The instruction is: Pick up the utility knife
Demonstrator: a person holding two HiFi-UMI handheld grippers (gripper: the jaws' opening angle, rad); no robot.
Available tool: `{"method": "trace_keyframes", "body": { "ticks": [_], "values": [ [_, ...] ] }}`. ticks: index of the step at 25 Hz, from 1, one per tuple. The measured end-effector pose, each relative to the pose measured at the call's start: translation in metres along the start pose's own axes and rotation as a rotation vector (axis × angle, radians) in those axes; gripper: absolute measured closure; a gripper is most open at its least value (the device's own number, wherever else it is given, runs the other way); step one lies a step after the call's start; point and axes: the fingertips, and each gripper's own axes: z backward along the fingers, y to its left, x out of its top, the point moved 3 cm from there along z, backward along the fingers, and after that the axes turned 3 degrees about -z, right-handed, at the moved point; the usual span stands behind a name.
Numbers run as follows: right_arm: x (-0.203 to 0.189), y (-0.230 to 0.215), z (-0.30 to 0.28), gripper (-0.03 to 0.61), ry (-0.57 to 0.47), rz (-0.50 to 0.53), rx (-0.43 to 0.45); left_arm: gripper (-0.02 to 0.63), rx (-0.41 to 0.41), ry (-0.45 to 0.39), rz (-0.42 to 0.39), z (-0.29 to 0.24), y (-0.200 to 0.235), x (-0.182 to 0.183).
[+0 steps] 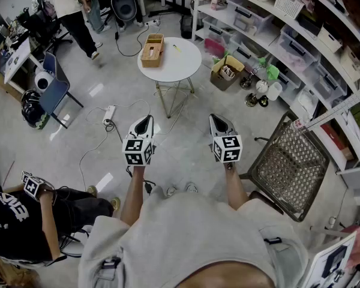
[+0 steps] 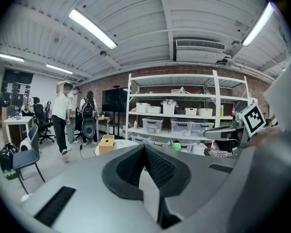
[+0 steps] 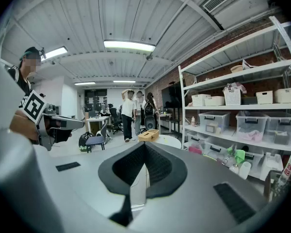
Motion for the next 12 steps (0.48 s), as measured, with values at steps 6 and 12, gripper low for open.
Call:
{"method": "trace_keyframes", "body": {
  "ticks": [6, 12],
  "values": [
    [-0.002, -0.011, -0.001, 0.548, 0.009, -0.003, 0.0, 0.594, 0.0, -0.003, -0.004, -0.008, -0.006, 0.004],
    [-0.002, -0.022, 0.0, 0.548, 0.005, 0.002, 0.002, 0.594, 0.0, 0.003, 0.0, -0.015, -0.015, 0.002]
  ]
}}
